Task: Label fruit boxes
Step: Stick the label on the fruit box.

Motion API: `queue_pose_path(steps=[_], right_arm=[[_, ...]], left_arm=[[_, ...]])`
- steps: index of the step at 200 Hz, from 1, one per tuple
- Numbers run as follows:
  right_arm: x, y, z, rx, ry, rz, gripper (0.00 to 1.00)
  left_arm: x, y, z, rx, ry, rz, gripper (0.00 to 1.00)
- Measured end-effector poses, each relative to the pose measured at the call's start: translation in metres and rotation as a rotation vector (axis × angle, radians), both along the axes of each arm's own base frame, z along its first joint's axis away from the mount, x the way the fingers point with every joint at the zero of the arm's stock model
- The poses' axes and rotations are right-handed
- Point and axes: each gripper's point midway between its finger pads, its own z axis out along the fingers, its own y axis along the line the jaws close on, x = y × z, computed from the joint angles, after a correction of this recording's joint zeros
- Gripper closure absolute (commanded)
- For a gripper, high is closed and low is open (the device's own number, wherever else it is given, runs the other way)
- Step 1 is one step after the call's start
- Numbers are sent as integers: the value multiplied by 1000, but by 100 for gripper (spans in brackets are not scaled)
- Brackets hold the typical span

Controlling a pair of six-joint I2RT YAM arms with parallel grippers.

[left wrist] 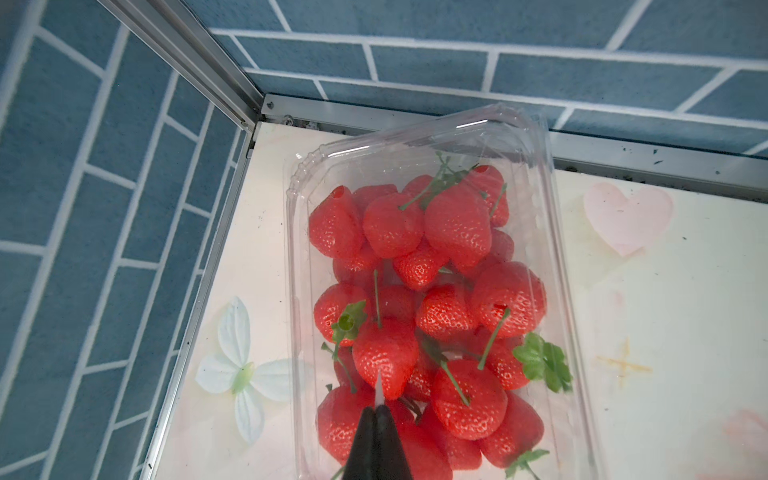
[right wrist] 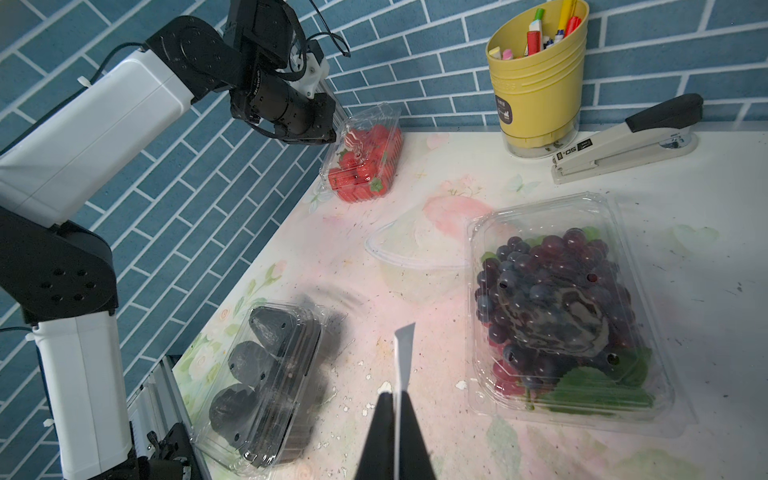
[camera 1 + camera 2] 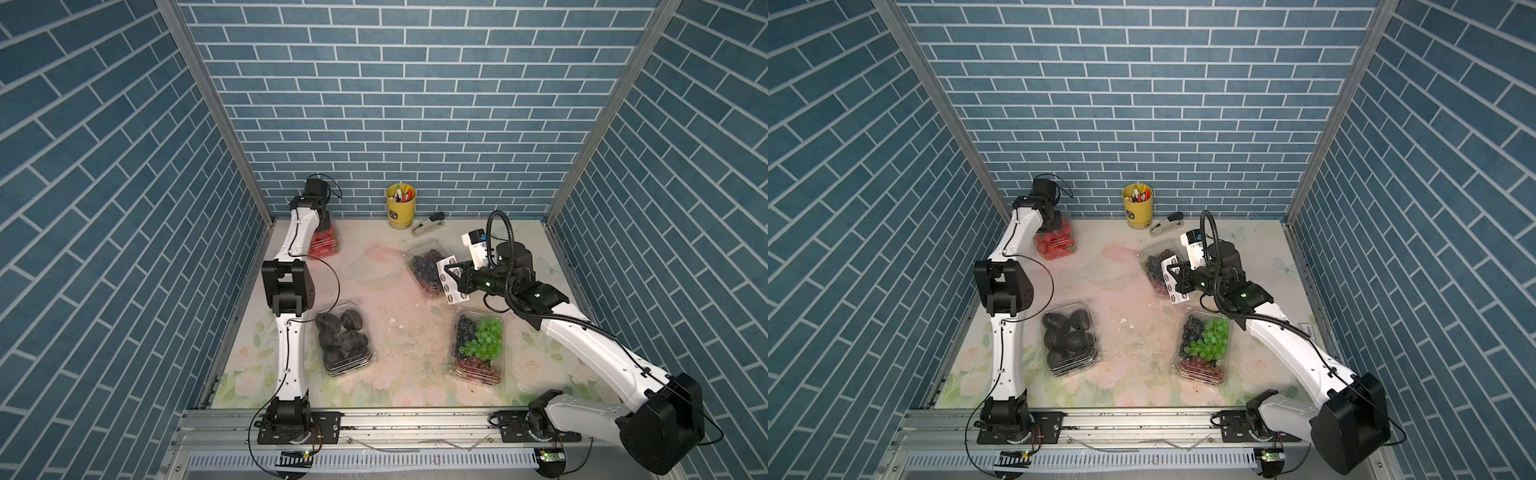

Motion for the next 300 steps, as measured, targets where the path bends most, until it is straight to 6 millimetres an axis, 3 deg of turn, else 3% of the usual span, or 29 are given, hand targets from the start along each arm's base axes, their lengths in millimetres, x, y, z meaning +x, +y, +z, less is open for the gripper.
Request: queue_pose_path(steps=[58, 183, 210, 240, 300], right_arm=[[3, 2, -5, -5, 9, 0, 100], [7, 5, -16, -18, 33, 3, 100], [7, 5, -16, -17, 33, 3, 100], [7, 5, -16, -17, 33, 4, 100], [7, 5, -19, -21, 40, 5, 100]], left_arm=[[3, 3, -15, 2, 18, 3, 100], [10, -1, -19, -49, 4, -19, 99], [10, -1, -22, -59, 8, -21, 94], [11, -1, -28, -69, 15, -26, 77], [13, -2, -27, -96, 4, -29, 77]])
